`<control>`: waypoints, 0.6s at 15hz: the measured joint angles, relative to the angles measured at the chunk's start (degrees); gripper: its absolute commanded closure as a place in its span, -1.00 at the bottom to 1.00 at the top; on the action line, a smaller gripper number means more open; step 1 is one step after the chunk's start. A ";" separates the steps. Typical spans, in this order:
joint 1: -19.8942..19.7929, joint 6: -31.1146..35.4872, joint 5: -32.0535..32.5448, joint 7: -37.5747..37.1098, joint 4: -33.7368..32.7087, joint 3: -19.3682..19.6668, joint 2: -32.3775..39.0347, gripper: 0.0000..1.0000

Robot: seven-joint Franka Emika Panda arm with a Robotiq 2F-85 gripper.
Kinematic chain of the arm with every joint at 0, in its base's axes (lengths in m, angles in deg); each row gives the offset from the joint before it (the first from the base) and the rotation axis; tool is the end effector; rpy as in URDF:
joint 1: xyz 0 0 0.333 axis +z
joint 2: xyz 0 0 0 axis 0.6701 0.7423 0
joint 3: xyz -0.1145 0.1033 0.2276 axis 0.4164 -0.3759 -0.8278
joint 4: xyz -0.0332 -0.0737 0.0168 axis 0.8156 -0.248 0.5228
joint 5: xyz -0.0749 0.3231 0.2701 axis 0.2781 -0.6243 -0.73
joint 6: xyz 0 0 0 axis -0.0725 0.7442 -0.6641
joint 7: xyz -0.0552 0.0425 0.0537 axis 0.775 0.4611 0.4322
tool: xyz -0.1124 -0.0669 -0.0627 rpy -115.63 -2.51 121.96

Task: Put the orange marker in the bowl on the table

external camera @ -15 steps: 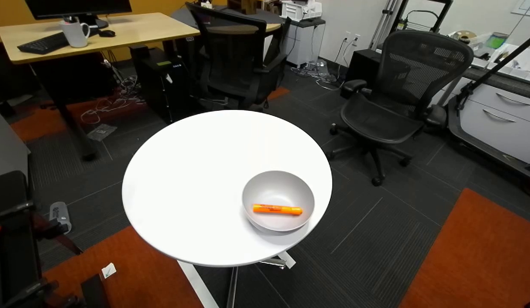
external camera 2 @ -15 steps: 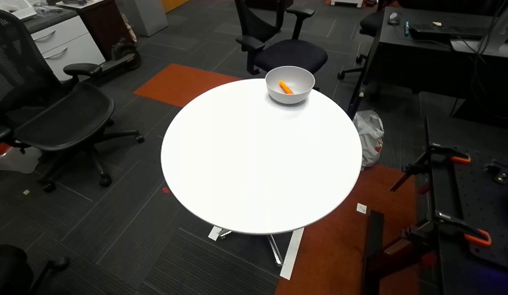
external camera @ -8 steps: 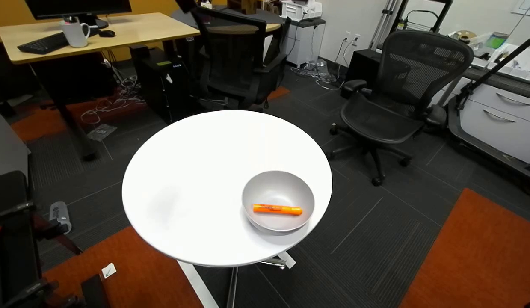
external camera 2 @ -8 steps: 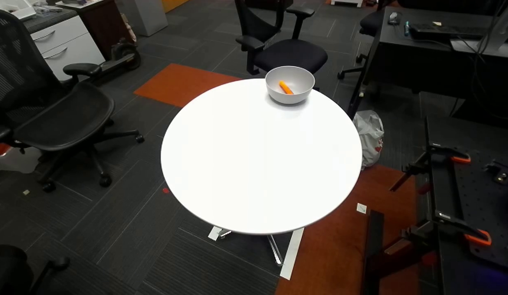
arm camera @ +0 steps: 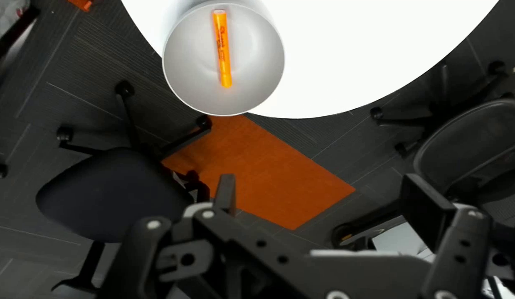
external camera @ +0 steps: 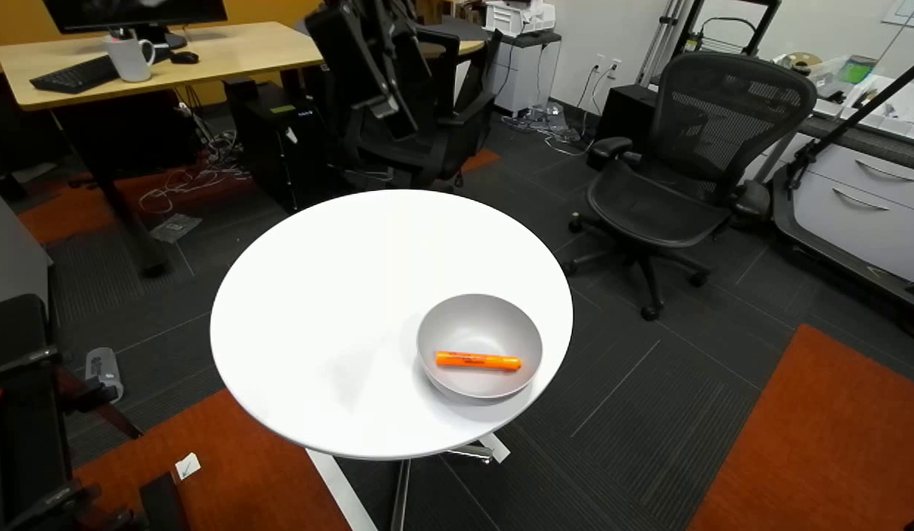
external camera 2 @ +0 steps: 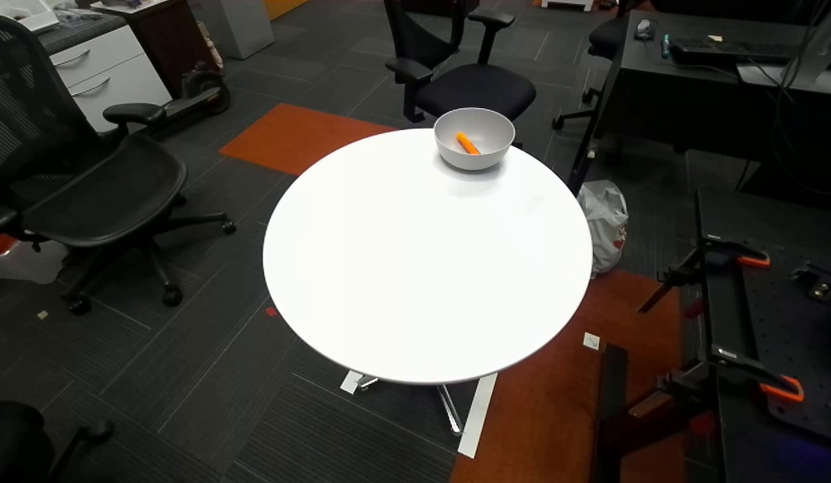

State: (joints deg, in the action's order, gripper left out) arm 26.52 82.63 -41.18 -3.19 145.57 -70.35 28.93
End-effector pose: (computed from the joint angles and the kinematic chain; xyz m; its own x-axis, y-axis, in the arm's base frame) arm 0.5803 -0.1435 0.3642 0.5779 -0.6859 0.4422 -0.7022 -0.6940 -0.1588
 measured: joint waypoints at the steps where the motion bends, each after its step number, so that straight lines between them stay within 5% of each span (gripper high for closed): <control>1: 0.14 0.00 0.12 -0.62 -0.77 0.87 1.52 -1.00; 9: 3.05 -3.76 -1.78 -1.25 -6.41 7.80 12.89 -1.00</control>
State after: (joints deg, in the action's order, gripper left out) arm 29.57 78.87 -42.96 -4.45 139.16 -62.55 41.82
